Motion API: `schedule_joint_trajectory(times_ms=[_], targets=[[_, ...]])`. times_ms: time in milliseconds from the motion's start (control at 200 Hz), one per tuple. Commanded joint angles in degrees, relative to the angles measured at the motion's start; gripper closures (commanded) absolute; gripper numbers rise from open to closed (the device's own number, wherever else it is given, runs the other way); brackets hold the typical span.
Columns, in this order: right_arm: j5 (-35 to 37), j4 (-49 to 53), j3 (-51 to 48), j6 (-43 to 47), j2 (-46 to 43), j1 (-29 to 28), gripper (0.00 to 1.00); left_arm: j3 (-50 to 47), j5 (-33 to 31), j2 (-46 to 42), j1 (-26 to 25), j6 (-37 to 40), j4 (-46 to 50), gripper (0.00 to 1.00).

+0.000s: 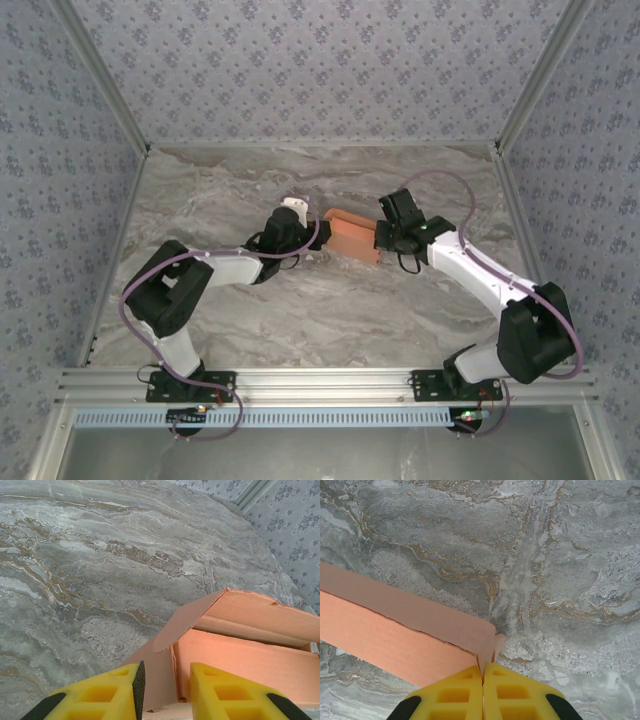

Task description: Fold the paper box

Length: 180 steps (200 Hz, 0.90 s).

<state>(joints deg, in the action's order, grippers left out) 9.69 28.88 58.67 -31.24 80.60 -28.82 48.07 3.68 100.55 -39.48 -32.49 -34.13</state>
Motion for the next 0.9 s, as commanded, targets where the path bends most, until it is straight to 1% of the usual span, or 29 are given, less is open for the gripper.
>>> schedule_joint_trajectory(times_ms=[0, 655, 805, 894], targets=[[-0.40, 0.73, 2.53, -1.44, 0.61, -0.80, 0.91, -0.09, -1.18, 0.96, -0.55, 0.07, 5.92, 0.70], [-1.42, -1.36, 2.34, -4.40, 1.89, -1.49, 0.92, -0.08, -1.92, 1.03, -0.98, 0.02, 6.27, 0.70], [-3.14, -1.46, 2.80, -4.36, 1.61, -0.41, 0.93, -0.17, -2.39, 1.01, -1.08, 0.06, 6.52, 0.70], [-3.37, -0.88, 3.13, -4.40, 1.52, 0.55, 0.93, 0.38, -3.51, 1.05, -1.06, 0.07, 8.68, 0.70]])
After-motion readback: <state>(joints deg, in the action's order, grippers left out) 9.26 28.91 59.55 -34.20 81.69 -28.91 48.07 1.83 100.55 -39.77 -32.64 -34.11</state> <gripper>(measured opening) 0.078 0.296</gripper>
